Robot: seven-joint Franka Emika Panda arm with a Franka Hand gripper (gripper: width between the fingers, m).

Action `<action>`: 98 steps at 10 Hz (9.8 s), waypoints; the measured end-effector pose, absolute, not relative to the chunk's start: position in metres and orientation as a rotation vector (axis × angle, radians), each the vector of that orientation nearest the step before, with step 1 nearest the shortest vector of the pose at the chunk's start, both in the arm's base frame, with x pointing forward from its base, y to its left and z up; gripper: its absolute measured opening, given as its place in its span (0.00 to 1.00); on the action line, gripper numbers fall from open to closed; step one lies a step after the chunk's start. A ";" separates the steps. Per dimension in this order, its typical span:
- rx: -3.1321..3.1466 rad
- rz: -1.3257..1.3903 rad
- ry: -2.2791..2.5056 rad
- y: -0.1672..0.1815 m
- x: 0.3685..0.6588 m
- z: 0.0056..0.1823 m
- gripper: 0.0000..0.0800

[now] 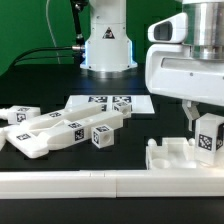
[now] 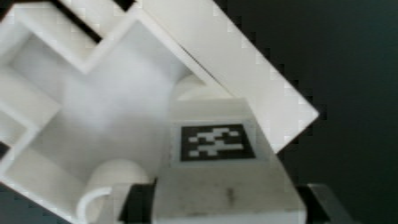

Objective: Assemble chair

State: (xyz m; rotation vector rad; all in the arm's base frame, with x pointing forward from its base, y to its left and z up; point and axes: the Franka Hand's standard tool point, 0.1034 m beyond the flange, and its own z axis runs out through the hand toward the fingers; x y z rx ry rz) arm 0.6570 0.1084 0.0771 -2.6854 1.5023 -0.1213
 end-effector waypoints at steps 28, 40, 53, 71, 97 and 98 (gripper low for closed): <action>-1.911 -0.027 2.340 0.111 0.653 0.075 0.36; -3.007 -0.204 0.724 0.113 0.656 0.076 0.81; -1.883 -0.019 2.372 0.110 0.653 0.072 0.36; -2.984 -0.230 0.854 0.109 0.663 0.078 0.35; -2.764 -0.164 1.450 0.118 0.653 0.073 0.36; -2.551 -0.129 1.741 0.118 0.653 0.073 0.36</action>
Offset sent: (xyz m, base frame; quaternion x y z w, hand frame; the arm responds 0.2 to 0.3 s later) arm 0.0199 0.0152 0.0093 0.0734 -0.0126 0.3632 0.9287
